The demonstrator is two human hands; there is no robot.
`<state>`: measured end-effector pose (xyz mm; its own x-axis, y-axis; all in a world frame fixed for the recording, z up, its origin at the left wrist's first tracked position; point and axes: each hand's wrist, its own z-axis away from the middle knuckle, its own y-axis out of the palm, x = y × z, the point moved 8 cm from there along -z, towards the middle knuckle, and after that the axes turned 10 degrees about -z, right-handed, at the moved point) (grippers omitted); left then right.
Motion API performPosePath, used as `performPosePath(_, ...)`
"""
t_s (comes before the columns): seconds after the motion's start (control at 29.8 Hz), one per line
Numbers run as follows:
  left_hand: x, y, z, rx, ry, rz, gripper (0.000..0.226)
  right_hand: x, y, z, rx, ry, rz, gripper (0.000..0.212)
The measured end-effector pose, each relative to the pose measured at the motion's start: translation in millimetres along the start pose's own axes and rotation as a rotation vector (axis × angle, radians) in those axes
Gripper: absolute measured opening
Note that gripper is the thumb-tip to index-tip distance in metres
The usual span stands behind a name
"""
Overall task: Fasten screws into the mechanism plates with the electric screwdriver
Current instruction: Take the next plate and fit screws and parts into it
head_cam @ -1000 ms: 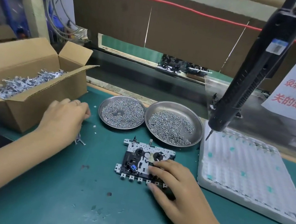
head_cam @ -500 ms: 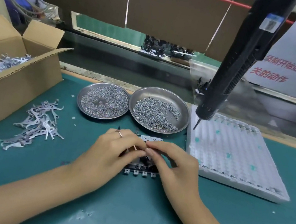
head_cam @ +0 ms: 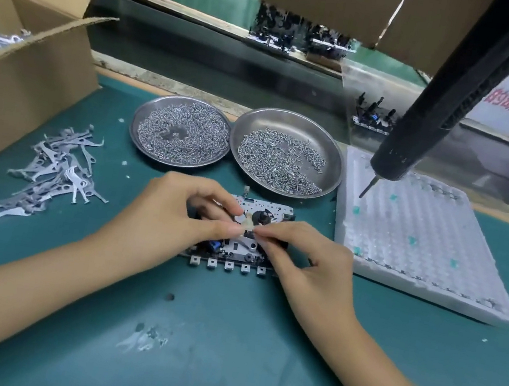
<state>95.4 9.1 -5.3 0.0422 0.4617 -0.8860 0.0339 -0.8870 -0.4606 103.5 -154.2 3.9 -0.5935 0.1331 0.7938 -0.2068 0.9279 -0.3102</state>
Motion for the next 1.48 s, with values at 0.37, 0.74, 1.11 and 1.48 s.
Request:
performPosePath(0.37,2,1,2,0.063,-0.059,-0.075,0.018,12,11,7,0.069,-0.123,0.151,0.016)
performPosePath(0.74,2,3,2,0.114,-0.050,-0.065,0.022,18,13,7,0.105,-0.179,0.188,0.016)
performPosePath(1.11,0,4,3,0.132,-0.025,-0.081,0.025,19,15,10,0.144,-0.201,0.255,0.019)
performPosePath(1.48,-1,6,3,0.143,-0.009,-0.132,0.022,14,14,15,0.030,-0.125,0.363,0.007)
